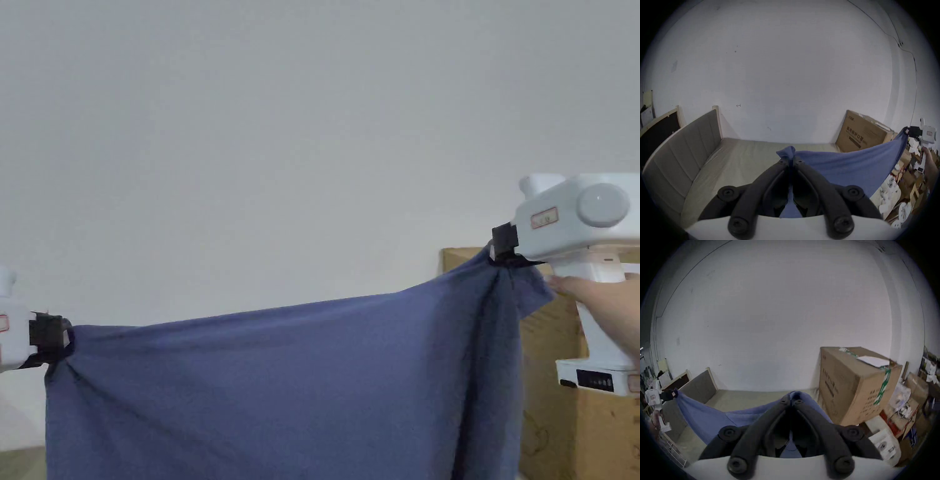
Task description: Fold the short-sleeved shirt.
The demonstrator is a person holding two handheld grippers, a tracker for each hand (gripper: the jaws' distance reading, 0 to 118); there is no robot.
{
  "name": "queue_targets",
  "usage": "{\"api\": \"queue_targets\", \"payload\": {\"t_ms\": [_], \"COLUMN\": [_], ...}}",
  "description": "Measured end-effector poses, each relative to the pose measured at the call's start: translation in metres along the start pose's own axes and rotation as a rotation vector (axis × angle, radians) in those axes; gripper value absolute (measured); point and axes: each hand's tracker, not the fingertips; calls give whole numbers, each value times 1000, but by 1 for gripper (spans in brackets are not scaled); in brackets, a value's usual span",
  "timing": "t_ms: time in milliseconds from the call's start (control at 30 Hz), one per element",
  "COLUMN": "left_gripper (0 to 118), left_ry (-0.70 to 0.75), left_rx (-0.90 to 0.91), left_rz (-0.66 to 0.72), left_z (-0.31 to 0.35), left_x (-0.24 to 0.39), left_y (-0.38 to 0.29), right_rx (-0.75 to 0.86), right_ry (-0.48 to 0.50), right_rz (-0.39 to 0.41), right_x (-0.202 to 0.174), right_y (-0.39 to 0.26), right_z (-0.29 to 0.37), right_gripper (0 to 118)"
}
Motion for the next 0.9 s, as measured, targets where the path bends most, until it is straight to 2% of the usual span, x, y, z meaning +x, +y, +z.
{"api": "queue_targets", "payload": {"t_ms": [167, 433, 567, 733, 900], "left_gripper": [2, 2, 2, 2, 2], "left_ry": [34, 64, 81, 87, 51], "left_rx": [47, 158, 220, 189, 22], "left_rz": [-20, -27, -15, 1, 44], "left_z": [-37, -96, -118, -151, -174], "left_x": [7, 22, 28, 32, 15], "left_y": [26, 67, 75, 46, -50], "right_rx": [47, 177, 213, 218, 47], "right_ry": [-66, -111, -127, -150, -106], "right_rz": [17, 22, 15, 16, -61], "right_x": [-3, -5, -3, 6, 31], "right_y": [35, 99, 109, 60, -77], "right_z": [-39, -84, -96, -122, -151], "right_gripper": [0, 0, 0, 0, 0]}}
